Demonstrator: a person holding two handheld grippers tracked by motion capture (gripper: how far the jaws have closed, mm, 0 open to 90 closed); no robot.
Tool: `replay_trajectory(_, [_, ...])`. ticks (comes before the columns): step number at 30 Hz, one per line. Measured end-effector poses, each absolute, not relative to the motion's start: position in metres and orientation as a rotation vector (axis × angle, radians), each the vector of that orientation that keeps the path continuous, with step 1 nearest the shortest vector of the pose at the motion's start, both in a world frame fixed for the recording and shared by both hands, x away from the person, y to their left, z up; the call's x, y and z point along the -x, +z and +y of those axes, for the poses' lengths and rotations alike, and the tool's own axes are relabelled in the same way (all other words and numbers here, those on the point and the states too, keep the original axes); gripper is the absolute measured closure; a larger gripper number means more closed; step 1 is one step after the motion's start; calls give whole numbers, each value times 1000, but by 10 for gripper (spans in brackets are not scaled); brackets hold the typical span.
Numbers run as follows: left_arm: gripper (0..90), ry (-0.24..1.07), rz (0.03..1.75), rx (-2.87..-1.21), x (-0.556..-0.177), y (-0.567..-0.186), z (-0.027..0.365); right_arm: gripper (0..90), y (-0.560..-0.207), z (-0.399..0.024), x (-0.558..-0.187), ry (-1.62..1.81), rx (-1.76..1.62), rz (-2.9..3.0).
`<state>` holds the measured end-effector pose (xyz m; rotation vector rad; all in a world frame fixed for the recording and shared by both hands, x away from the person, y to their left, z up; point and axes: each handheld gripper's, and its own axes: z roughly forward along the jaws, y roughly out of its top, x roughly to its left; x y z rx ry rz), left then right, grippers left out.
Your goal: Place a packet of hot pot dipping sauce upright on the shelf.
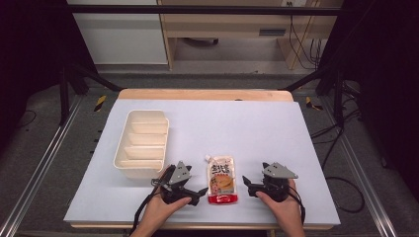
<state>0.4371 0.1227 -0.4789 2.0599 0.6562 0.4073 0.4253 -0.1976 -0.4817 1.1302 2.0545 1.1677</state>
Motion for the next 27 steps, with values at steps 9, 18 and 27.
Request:
replay_trajectory(9, [52,415,650,-2079,-436,-480,121,215,-482,-197,-424,1173,-1119,2064])
replay_trajectory(18, [51,419,630,-2092,-433,-479,118,324,-476,-189,-425,1210,-1082,2118])
replay_trajectory(27, [51,426,622,-2101,-431,-479,116,389,-463,-179,-437,1177,-1069,2212])
